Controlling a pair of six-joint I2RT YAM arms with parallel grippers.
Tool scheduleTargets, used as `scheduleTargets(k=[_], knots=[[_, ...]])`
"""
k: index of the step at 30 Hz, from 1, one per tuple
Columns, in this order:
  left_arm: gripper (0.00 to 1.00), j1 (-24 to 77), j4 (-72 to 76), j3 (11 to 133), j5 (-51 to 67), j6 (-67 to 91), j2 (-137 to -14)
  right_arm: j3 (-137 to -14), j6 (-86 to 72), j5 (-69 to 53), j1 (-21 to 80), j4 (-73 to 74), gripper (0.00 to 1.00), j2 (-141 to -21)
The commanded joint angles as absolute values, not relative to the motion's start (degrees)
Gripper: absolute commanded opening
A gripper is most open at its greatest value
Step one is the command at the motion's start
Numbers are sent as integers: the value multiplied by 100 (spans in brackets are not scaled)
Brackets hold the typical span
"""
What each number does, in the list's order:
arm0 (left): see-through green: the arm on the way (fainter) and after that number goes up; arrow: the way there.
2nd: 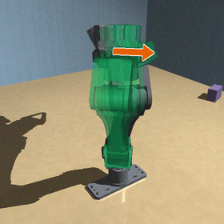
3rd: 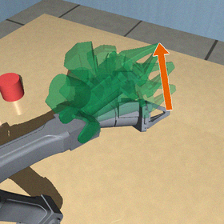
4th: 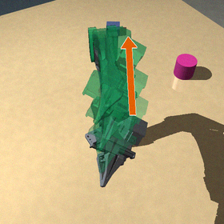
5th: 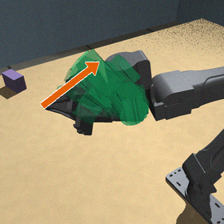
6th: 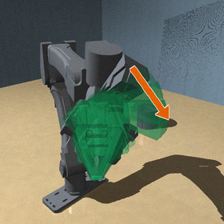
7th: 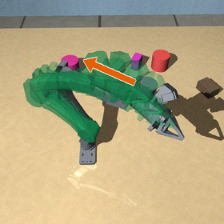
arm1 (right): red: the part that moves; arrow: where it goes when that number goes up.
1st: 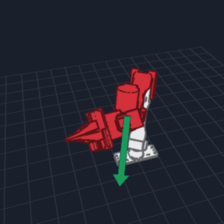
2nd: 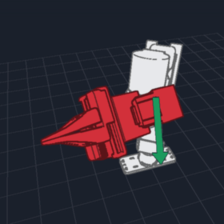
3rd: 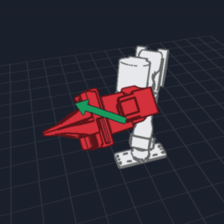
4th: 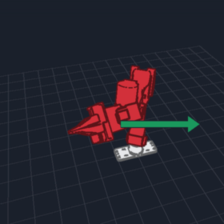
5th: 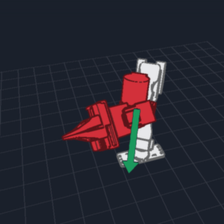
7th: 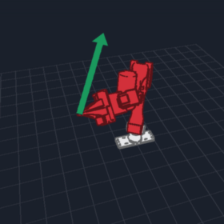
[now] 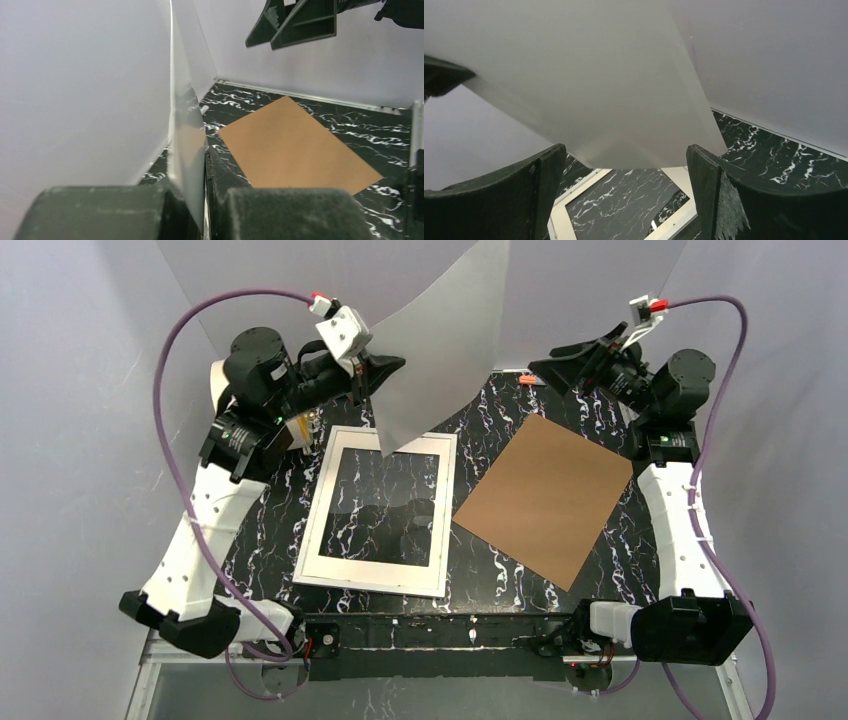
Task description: Put the photo into the frame
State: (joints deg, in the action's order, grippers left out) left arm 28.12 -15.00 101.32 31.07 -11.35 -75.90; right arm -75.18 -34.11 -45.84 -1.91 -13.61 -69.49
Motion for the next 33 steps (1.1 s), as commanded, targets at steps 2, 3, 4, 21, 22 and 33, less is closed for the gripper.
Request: scheduleTargets(k=[2,3,4,21,22,33], knots=[[0,2777,-1819,10234,2794,-1966,-7235,-7508,-2888,-5054,313,-1861,99,-6850],[0,2777,-1839,10276,2782,-1960,-7241,-7525,-2846,-5090,391,-1855,99,-6858],[0,2777,-1877,10356,2802,-1926,-7261,-7543,-2821,-5129,439,-1855,99,-6868],[0,2777,-2171,11328,2980,-1095,-7716,-7230,-2787,-5532,552,-2592,79,-6845],[0,2777,-2171,11341,2953,-1076,-7715,-7259,-2814,-5690,560,-2605,75,-6879],[0,2777,-1878,11230,1947,-788,-7760,-7220,-2755,-6107,560,-2274,36,-6684]])
